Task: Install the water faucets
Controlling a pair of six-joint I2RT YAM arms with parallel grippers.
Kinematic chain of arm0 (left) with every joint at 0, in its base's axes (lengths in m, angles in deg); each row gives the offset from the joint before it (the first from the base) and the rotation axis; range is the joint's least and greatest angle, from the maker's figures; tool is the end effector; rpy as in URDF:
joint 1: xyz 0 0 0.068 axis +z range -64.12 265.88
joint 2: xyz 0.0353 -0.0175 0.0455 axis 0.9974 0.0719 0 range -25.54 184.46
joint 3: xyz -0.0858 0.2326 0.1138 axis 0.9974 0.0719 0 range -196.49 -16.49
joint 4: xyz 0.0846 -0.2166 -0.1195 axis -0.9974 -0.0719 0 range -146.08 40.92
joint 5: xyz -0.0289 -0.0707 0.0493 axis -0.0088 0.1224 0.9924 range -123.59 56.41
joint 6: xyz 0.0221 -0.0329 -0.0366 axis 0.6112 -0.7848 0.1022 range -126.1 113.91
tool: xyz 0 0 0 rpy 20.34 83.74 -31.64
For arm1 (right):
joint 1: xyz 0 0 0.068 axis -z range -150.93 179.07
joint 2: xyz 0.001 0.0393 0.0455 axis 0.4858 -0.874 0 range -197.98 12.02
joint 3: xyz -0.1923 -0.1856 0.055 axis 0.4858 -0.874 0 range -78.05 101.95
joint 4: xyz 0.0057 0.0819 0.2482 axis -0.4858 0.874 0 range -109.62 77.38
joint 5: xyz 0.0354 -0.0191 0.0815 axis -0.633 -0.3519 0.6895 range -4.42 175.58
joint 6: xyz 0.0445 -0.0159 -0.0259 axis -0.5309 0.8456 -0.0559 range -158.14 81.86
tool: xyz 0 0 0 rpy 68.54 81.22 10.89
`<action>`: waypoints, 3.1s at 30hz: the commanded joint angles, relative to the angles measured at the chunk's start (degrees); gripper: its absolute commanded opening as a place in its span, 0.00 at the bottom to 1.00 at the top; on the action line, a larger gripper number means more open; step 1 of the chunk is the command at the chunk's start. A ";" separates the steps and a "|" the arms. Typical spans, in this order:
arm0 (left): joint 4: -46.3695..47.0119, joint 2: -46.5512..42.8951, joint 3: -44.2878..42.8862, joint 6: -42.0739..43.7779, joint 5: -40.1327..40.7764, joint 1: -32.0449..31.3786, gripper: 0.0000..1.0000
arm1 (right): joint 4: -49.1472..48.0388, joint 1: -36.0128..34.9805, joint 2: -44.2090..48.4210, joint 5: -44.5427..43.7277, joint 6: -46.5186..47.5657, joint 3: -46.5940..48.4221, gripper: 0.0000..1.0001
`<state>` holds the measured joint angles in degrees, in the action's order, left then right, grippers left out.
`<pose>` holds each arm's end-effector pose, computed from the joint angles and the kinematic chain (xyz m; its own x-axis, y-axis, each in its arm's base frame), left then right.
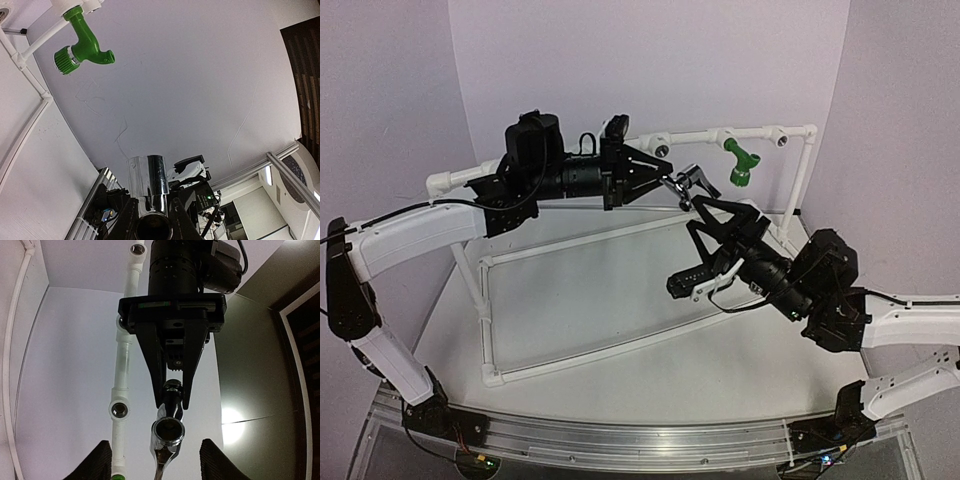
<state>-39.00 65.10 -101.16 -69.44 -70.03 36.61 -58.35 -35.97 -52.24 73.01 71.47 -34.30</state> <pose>0.2288 -0.2981 0.4189 -0.8693 -0.0923 -0.4855 0.4887 -0.0145 -0.8723 0.1164 0.2315 0.3557 0.7071 -0.6597 0.2547 0.3920 0.0659 -0.9176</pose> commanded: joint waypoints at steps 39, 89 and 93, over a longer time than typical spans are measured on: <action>5.82 -2.53 2.12 0.37 -1.68 -1.97 0.00 | -7.64 0.51 -7.67 -3.51 8.82 9.59 0.23; -63.26 2.43 -37.00 70.82 37.86 2.04 1.00 | -4.44 1.85 -12.08 -20.49 -10.39 9.89 0.00; -59.46 2.25 -37.56 67.91 27.46 10.97 1.00 | -6.32 3.40 -16.45 -21.88 -11.71 12.75 0.00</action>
<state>-97.51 67.52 -135.84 -4.18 -37.19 40.26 -61.19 -33.98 -65.74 53.97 62.97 -25.69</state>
